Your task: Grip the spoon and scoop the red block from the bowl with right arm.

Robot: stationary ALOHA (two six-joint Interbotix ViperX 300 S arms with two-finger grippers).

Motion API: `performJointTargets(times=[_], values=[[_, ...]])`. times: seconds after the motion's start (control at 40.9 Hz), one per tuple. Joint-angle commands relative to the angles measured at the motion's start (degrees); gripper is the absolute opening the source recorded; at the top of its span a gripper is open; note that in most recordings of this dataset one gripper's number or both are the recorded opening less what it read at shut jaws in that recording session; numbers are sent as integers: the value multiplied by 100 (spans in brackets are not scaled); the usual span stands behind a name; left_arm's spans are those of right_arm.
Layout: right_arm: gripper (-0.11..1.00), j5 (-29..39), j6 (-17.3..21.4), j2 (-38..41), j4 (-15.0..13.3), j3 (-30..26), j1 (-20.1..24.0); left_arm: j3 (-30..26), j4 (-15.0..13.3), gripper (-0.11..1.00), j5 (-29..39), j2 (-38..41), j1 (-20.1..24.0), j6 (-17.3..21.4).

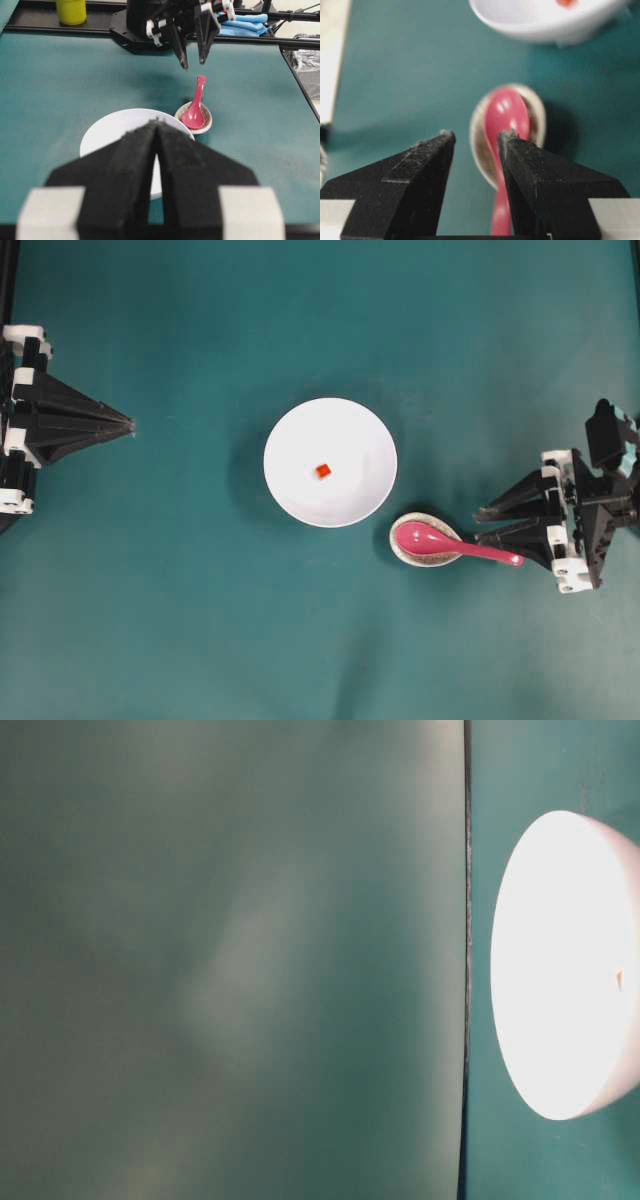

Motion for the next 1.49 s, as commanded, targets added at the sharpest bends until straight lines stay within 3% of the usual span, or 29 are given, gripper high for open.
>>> performJointTargets(times=[0.0,0.147,0.367,1.467], values=[[48,-123,-9,167,422,-26,272,-132,9,0,-26,35,-9,-9],[48,-176,-18,466,826,-35,615,-132,9,0,-18,35,-9,-9],[48,-387,-26,765,1037,-44,914,-132,9,0,9,44,0,-9],[47,-1002,-378,1837,1204,-246,1222,-132,9,0,132,44,-9,-158]])
